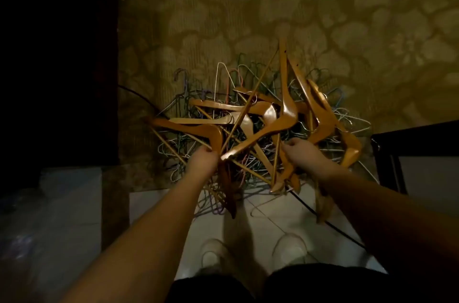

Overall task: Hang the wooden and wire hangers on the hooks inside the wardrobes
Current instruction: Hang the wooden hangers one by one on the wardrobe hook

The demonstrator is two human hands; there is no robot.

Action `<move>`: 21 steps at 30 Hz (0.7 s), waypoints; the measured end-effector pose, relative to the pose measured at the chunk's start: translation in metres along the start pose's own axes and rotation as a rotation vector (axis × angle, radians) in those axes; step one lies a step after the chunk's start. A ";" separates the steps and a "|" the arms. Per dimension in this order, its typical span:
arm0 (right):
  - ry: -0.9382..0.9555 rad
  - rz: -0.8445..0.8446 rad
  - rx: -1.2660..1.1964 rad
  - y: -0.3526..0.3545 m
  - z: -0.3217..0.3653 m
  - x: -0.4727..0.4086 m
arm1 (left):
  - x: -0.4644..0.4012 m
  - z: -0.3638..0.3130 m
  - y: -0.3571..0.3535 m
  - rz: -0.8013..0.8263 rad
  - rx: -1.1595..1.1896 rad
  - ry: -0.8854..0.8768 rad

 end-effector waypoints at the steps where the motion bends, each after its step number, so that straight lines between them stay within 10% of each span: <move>1: -0.023 0.008 -0.026 -0.007 0.003 -0.012 | -0.011 -0.002 -0.006 -0.010 0.024 0.016; 10: -0.273 0.015 -0.486 -0.036 0.015 -0.080 | -0.070 -0.007 -0.045 -0.040 0.260 0.102; 21: -0.245 -0.104 -0.404 -0.030 0.009 -0.097 | -0.062 -0.009 -0.043 0.189 0.454 0.138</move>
Point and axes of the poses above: each hand's wrist, its own x-axis away from the middle knuckle, its own y-axis out of the back of the hand, z = x × y, the point moved 3 cm from there along -x, towards the middle knuckle, and after that the axes turned 12 degrees about -z, right-handed, at the moved point
